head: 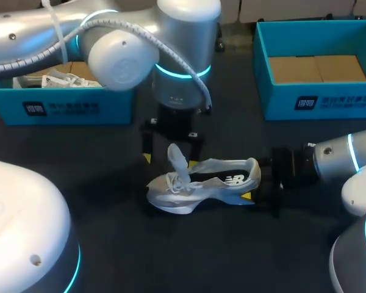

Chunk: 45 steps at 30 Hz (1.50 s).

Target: Take the shoe out of the shoebox, open the shoe tongue, remove and reinsert the insole, then place the shoe into the shoebox

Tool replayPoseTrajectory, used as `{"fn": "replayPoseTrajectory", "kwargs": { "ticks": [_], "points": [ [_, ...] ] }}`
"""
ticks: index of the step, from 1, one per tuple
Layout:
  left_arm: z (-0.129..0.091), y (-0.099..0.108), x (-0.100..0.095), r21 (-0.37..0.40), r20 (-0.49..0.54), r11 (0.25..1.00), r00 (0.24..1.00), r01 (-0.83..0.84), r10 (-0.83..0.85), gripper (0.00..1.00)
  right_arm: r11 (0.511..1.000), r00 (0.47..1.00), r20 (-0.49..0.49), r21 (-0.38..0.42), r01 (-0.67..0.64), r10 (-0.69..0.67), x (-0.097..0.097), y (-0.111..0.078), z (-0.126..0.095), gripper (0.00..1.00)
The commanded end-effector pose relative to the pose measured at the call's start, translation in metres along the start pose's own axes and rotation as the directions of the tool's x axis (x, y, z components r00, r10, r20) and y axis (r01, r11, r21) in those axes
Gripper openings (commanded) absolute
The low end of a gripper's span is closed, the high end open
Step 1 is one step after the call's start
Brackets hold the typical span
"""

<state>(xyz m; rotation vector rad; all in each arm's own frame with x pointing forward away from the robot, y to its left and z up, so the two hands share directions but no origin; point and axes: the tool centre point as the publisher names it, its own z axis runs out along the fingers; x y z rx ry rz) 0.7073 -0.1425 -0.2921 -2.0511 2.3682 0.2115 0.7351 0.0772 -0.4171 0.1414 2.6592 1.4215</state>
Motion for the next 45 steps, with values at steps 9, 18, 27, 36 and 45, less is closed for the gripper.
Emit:
{"fn": "replayPoseTrajectory", "kwargs": {
  "ticks": [9, 18, 27, 36, 45],
  "points": [
    [-0.032, -0.005, -0.004, 0.121, -0.083, 0.965, 0.966, -0.234, 0.244, 1.0, 1.0, 1.0, 0.002, 0.002, 0.0, 0.0, 0.0, -0.001, 0.002, 0.0],
    [-0.059, -0.007, 0.008, 0.221, -0.089, 0.794, 0.799, -0.567, 0.595, 1.0, 1.0, 1.0, 0.002, 0.002, 0.0, 0.0, 0.0, -0.001, 0.002, 0.0],
    [-0.085, -0.015, 0.036, 0.263, -0.061, 0.671, 0.682, -0.693, 0.729, 1.0, 1.0, 1.0, 0.002, 0.002, 0.0, 0.0, 0.0, -0.001, 0.002, 0.0],
    [-0.091, -0.019, 0.059, 0.286, -0.039, 0.533, 0.546, -0.797, 0.837, 0.24, 1.0, 1.0, 0.002, 0.002, 0.0, 0.0, 0.0, -0.001, 0.002, 0.0],
    [-0.085, -0.018, 0.076, 0.29, -0.006, 0.369, 0.384, -0.883, 0.923, 0.0, 1.0, 1.0, 0.002, 0.002, 0.0, 0.0, 0.0, -0.001, 0.002, 0.0]
  ]
}}
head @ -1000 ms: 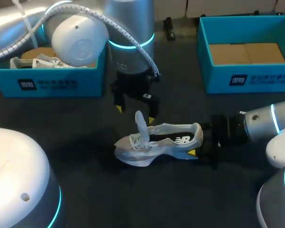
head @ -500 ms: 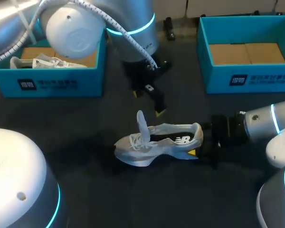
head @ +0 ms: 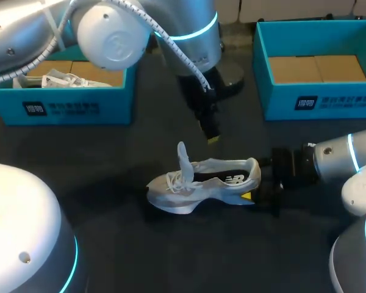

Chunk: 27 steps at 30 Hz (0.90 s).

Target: Take the shoe out of the shoebox, open the shoe tongue, remove and reinsert the insole, then place the shoe into the shoebox

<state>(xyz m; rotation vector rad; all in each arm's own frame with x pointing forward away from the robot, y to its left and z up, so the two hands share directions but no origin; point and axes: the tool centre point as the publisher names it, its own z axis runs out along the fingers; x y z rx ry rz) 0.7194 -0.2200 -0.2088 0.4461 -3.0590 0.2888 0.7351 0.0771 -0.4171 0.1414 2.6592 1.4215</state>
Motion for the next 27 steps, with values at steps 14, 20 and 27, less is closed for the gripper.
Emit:
{"fn": "replayPoseTrajectory", "kwargs": {
  "ticks": [14, 20, 27],
  "points": [
    [0.043, -0.009, 0.017, -0.015, -0.038, 0.977, 0.976, -0.214, 0.213, 0.0, 1.0, 1.0, 0.002, 0.002, 0.0, 0.0, 0.0, -0.001, 0.002, 0.0],
    [0.043, -0.009, 0.017, -0.015, -0.038, 0.977, 0.976, -0.214, 0.213, 0.0, 1.0, 1.0, 0.002, 0.002, 0.0, 0.0, 0.0, -0.001, 0.002, 0.0],
    [0.043, -0.009, 0.017, -0.015, -0.038, 0.977, 0.976, -0.214, 0.213, 0.0, 1.0, 1.0, 0.002, 0.002, 0.0, 0.0, 0.0, -0.001, 0.002, 0.0]
  ]
}}
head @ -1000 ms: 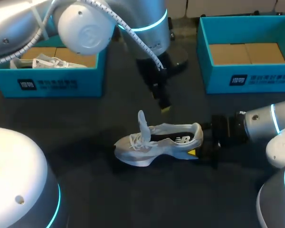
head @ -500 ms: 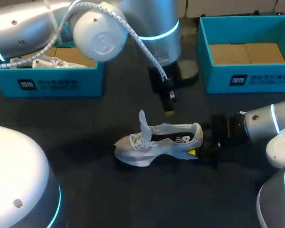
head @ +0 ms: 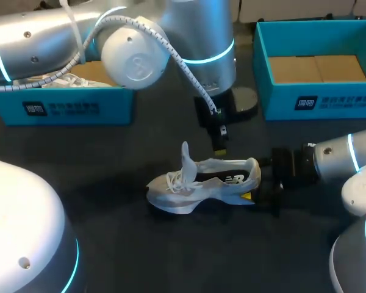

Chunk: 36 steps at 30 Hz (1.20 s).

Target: Take the shoe out of the shoebox, open the shoe tongue, remove and reinsert the insole, then place the shoe into the shoebox

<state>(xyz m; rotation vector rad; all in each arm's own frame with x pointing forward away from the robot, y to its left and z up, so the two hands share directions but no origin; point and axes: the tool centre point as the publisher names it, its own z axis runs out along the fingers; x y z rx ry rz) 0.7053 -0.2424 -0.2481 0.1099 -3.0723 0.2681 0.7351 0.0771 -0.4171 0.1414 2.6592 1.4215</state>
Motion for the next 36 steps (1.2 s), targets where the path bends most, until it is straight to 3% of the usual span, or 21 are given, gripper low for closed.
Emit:
{"fn": "replayPoseTrajectory", "kwargs": {
  "ticks": [1, 9, 14, 27, 36],
  "points": [
    [0.0, 0.001, 0.0, 0.002, 0.001, 1.0, 1.0, -0.001, 0.001, 0.0, 1.0, 1.0, 0.002, 0.002, 0.0, 0.0, 0.0, -0.001, 0.002, 0.0],
    [0.002, 0.001, 0.0, -0.014, 0.008, 1.0, 1.0, -0.025, 0.025, 0.0, 1.0, 1.0, 0.002, 0.002, 0.0, 0.0, 0.0, -0.001, 0.002, 0.0],
    [0.008, -0.003, -0.006, -0.006, -0.049, 0.997, 0.996, -0.081, 0.08, 0.0, 1.0, 1.0, 0.002, 0.002, 0.0, 0.0, 0.0, -0.001, 0.002, 0.0],
    [0.056, -0.014, -0.011, -0.041, -0.069, 0.986, 0.985, -0.162, 0.159, 0.0, 1.0, 1.0, 0.002, 0.002, 0.0, 0.0, 0.0, -0.001, 0.002, 0.0],
    [0.08, -0.006, -0.016, -0.004, -0.064, 0.983, 0.981, -0.184, 0.184, 0.0, 1.0, 1.0, 0.002, 0.002, 0.0, 0.0, 0.0, -0.001, 0.002, 0.0]
  ]
}}
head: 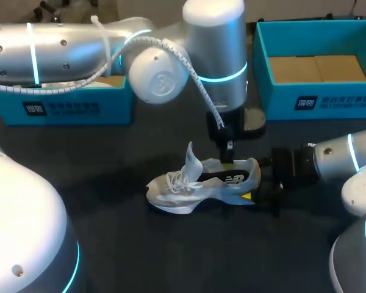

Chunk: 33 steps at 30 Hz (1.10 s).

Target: Take the shoe out of the shoebox, open the shoe tongue, remove and reinsert the insole, then place the shoe into the shoebox

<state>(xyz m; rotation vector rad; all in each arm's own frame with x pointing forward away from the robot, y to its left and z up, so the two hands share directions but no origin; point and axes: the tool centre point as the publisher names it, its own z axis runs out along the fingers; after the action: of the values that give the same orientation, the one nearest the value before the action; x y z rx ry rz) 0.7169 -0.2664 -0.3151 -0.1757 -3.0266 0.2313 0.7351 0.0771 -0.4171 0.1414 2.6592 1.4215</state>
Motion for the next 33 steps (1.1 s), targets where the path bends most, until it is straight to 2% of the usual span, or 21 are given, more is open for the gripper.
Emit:
{"fn": "replayPoseTrajectory", "kwargs": {
  "ticks": [1, 12, 26, 33],
  "points": [
    [0.014, 0.009, -0.002, 0.033, -0.003, 0.999, 1.0, -0.022, 0.022, 0.0, 1.0, 1.0, 0.002, 0.002, 0.0, 0.0, 0.0, -0.001, 0.002, 0.0],
    [0.033, 0.021, -0.003, -0.022, -0.006, 0.999, 0.999, -0.046, 0.046, 0.0, 1.0, 1.0, 0.002, 0.002, 0.0, 0.0, 0.0, -0.001, 0.002, 0.0],
    [0.052, 0.017, 0.002, 0.0, -0.038, 0.999, 0.999, -0.036, 0.036, 0.0, 1.0, 1.0, 0.002, 0.002, 0.0, 0.0, 0.0, -0.001, 0.002, 0.0],
    [0.063, 0.018, 0.003, -0.013, -0.047, 0.999, 0.998, -0.041, 0.04, 0.0, 1.0, 1.0, 0.002, 0.002, 0.0, 0.0, 0.0, -0.001, 0.002, 0.0]
  ]
}}
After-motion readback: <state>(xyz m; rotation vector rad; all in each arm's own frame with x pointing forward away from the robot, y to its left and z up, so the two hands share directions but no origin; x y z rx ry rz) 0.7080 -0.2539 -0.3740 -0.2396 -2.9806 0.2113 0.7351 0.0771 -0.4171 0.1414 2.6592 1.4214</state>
